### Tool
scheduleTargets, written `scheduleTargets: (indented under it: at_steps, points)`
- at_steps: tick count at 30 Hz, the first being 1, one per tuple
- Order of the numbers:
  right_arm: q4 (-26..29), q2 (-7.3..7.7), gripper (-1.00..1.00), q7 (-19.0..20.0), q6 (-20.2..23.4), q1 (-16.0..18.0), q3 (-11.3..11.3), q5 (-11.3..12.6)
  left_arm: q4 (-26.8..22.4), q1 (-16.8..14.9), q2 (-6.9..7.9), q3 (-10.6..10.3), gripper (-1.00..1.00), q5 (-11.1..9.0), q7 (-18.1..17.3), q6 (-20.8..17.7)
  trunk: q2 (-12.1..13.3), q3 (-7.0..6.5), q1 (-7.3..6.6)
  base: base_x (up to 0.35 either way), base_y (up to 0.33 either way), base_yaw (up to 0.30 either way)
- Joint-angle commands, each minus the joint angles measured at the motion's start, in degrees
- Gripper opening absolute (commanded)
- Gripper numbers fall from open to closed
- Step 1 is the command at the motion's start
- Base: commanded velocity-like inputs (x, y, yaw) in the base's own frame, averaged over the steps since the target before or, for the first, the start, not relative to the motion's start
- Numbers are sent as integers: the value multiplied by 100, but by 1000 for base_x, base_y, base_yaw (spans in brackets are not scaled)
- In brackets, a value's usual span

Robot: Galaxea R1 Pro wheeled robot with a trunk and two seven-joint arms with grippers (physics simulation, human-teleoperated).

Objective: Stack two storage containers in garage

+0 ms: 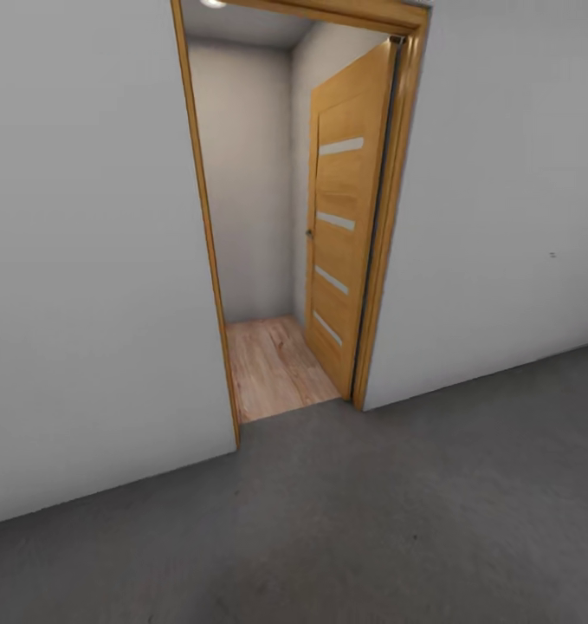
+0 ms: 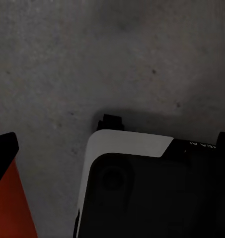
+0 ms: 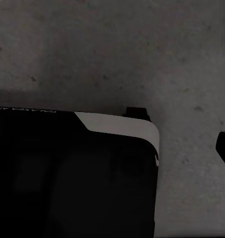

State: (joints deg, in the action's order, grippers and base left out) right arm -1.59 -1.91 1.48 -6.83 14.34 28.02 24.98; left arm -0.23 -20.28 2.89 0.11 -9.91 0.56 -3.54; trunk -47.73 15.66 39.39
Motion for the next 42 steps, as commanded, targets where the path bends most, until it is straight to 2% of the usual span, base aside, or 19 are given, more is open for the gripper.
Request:
scheduleTargets:
  at_steps: [1,19,42]
  points:
    - [-17,-3,100,14,-29,8,46,60,-3,-3,1,-2,100,-46,6,-23,-6,7,1,0,0,-259]
    - [-17,-4,100,-1,-30,8,46,60,-3,-3,1,-2,100,-41,6,-24,-6,7,1,14,0,-243]
    - [-17,-5,100,-7,-37,8,46,59,-3,-3,1,-2,100,-37,6,-24,-6,7,1,308,0,-8]
